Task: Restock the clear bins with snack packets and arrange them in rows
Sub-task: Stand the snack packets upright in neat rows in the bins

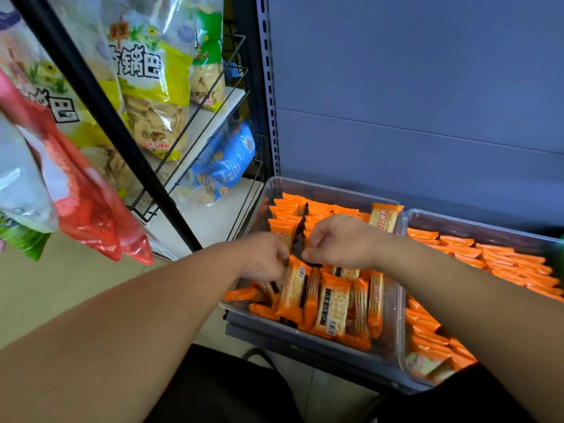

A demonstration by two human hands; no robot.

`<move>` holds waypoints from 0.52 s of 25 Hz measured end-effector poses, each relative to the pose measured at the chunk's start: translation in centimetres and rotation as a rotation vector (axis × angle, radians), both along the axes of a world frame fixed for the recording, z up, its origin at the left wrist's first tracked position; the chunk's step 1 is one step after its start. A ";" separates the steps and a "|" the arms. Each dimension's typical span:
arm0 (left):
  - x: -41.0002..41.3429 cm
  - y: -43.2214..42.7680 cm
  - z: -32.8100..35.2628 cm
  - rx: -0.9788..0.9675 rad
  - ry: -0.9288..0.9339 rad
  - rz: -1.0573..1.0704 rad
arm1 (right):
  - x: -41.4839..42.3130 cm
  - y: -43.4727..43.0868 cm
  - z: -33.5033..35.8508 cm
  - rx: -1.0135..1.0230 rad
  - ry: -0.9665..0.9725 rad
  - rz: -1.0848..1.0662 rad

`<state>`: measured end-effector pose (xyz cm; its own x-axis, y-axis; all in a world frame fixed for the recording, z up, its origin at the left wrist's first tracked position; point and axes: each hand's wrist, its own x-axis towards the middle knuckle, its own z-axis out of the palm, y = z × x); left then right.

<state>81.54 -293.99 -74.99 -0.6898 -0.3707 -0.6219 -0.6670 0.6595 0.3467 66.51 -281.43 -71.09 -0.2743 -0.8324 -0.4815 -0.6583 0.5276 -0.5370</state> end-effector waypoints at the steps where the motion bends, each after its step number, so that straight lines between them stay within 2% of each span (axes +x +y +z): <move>1: 0.0 0.0 0.0 -0.023 0.017 0.029 | 0.3 0.2 0.7 0.045 0.003 0.033; 4: 0.0 0.2 -0.5 0.015 -0.058 0.035 | 0.7 0.6 2.1 0.066 0.078 0.056; 6: -0.2 0.6 -1.4 0.097 -0.103 0.024 | 1.0 0.8 1.5 -0.014 0.097 -0.017; 10: -0.6 0.2 -1.2 -0.029 -0.010 0.007 | 0.4 0.7 -0.1 -0.072 0.021 -0.024; 13: -0.4 -0.4 -0.5 0.052 -0.049 0.073 | -0.8 0.4 -0.7 -0.112 -0.086 -0.060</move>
